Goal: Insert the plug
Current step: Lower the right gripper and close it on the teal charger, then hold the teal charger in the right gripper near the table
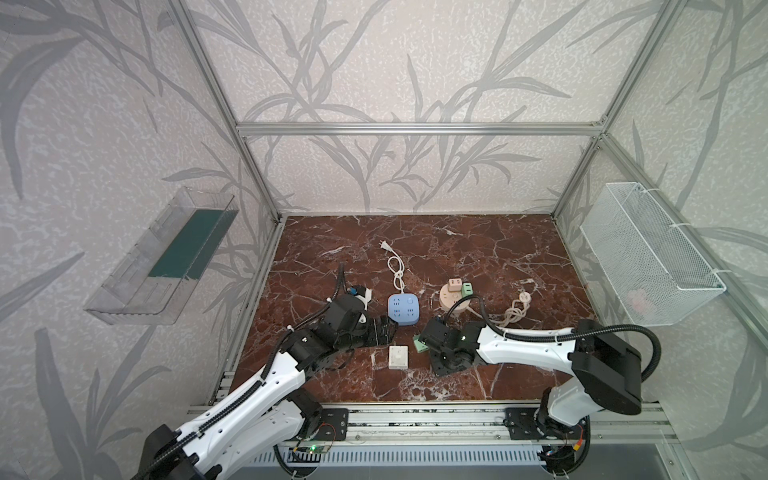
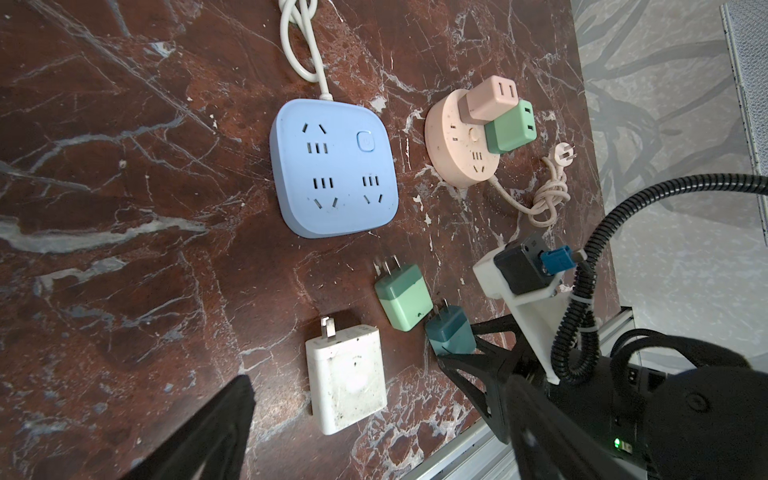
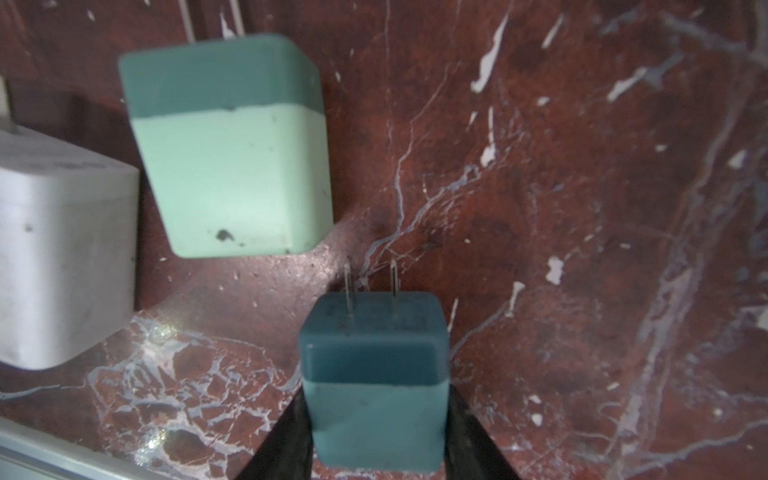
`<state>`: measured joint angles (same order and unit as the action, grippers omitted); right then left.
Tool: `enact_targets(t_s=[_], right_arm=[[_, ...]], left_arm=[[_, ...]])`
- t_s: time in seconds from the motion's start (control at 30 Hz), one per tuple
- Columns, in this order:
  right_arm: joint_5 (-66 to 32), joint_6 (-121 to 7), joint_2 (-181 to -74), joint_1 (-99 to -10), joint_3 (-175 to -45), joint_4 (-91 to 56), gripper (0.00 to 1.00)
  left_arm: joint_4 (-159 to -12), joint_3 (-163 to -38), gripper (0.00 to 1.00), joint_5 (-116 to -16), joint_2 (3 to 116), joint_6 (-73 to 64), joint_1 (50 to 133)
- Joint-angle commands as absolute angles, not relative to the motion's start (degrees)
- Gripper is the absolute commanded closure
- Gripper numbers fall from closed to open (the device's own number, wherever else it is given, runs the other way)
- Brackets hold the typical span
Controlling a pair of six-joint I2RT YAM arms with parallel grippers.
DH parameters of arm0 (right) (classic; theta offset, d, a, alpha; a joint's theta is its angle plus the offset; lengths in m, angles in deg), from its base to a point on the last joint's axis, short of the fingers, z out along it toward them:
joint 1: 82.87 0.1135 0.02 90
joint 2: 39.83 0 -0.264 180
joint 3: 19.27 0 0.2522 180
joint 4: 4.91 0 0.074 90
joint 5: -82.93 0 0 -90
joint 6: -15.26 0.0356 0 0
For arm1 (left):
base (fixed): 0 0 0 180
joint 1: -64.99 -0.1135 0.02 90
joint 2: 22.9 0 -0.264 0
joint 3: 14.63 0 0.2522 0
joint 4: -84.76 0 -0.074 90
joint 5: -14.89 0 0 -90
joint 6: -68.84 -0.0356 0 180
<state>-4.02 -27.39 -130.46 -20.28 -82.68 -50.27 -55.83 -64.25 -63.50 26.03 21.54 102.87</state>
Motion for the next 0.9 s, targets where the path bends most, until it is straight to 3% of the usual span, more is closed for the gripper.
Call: enact_targets(t_s=[0.0, 0.17, 0.33, 0.4, 0.57, 0.87], right_arm=[[-2.77, -27.52, -130.77, -19.94, -83.82, -51.88, 0.59], [-2.07, -28.07, -130.63, -19.96, -84.17, -52.87, 0.63], [-1.16, -28.66, -129.91, -19.94, -84.09, -53.05, 0.83], [-0.84, -29.1, -130.06, -19.94, -84.23, -53.36, 0.85], [-0.92, -29.68, -132.24, -19.94, -84.69, -54.1, 0.69], [-1.28, -29.65, -133.16, -19.95, -84.53, -53.45, 0.66]], left_arm=[[-56.52, -63.72, 0.08, -63.27, 26.22, 21.97, 103.08], [-56.93, -63.9, 0.09, -62.89, 26.72, 21.9, 103.05], [-57.1, -64.34, 0.09, -62.57, 27.12, 21.65, 103.07], [-57.34, -64.43, 0.09, -62.32, 27.69, 21.57, 103.04], [-58.08, -63.99, 0.09, -61.62, 28.18, 21.89, 103.05], [-58.47, -63.99, 0.09, -61.46, 28.69, 21.9, 103.05]])
